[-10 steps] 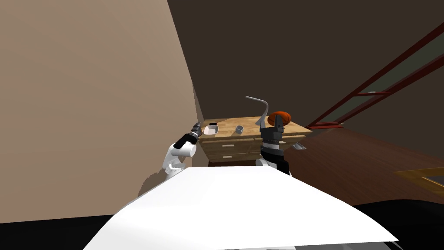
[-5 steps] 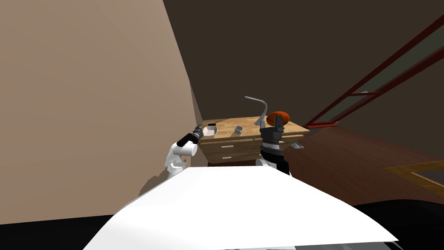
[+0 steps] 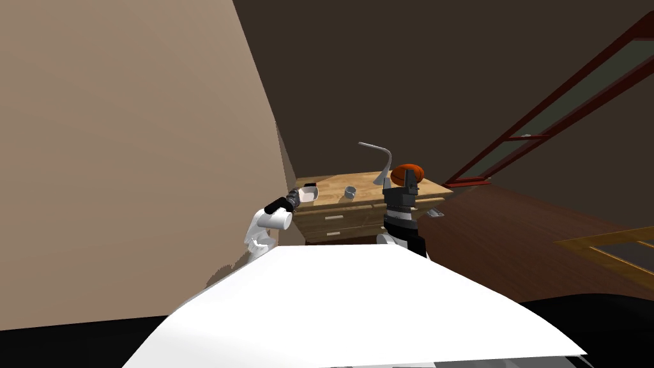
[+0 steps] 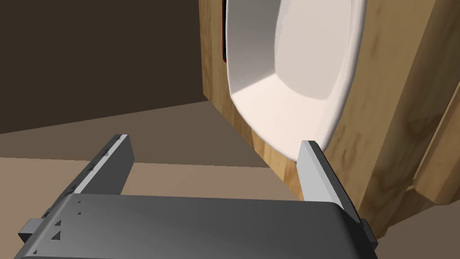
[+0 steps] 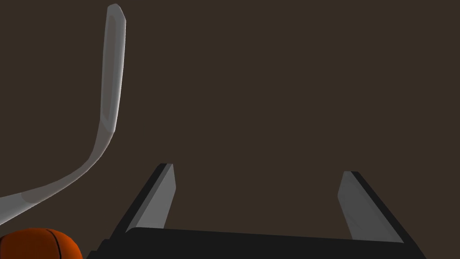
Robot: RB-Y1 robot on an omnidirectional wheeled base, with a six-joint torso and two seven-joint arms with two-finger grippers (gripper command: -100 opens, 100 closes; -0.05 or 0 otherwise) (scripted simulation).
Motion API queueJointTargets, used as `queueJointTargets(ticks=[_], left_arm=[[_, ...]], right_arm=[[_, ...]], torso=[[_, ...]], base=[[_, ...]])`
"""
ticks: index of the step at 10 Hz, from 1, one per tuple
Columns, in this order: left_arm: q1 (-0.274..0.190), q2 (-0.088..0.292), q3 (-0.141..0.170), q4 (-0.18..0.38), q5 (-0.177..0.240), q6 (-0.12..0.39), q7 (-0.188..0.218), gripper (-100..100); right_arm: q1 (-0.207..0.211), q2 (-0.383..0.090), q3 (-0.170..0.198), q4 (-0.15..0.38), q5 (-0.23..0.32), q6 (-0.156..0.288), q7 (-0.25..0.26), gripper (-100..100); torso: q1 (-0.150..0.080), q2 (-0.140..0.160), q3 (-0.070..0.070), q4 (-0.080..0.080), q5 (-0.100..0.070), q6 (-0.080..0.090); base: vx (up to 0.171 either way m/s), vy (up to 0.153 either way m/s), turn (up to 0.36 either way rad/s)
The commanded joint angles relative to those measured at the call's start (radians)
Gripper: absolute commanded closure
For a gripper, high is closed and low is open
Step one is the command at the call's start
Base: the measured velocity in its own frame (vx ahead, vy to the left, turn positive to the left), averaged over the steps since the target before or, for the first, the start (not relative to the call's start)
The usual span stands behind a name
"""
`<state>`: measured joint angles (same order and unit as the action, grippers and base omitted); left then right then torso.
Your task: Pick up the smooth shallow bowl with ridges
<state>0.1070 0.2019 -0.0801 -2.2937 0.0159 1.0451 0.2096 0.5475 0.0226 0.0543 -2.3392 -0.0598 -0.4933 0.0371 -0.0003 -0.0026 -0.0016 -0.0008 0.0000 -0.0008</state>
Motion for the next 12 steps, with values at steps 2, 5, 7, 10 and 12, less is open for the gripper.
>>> queueJointTargets(ticks=[2, 5, 7, 10, 12], left_arm=[[-0.013, 0.008, -0.004, 0.007, 0.0, 0.069, 0.01, -100], [-0.017, 0.019, -0.016, 0.019, -0.005, 0.146, 0.024, -100], [-0.018, 0.026, -0.021, 0.024, -0.006, 0.18, 0.03, -100], [-0.015, 0.044, -0.034, 0.043, -0.009, 0.258, 0.043, -100], [-0.006, 0.052, -0.041, 0.058, -0.008, 0.288, 0.048, -100]], right_arm=[[0.0, 0.0, 0.0, 0.0, 0.0, 0.0, 0.0, 0], [0.0, 0.0, 0.0, 0.0, 0.0, 0.0, 0.0, 0], [0.0, 0.0, 0.0, 0.0, 0.0, 0.0, 0.0, 0], [0.0, 0.0, 0.0, 0.0, 0.0, 0.0, 0.0, 0], [0.0, 0.0, 0.0, 0.0, 0.0, 0.0, 0.0, 0]], torso=[[0.0, 0.0, 0.0, 0.0, 0.0, 0.0], [0.0, 0.001, 0.001, 0.0, 0.0, 0.0], [-0.001, 0.0, 0.0, 0.0, 0.0, 0.0], [0.0, 0.001, 0.0, 0.0, 0.0, 0.0], [0.0, 0.0, 0.0, 0.0, 0.0, 0.0]], base=[[0.03, -0.002, -0.036], [0.028, -0.003, -0.036], [0.042, -0.004, -0.05], [0.035, -0.001, -0.042], [0.044, 0.001, -0.03]])
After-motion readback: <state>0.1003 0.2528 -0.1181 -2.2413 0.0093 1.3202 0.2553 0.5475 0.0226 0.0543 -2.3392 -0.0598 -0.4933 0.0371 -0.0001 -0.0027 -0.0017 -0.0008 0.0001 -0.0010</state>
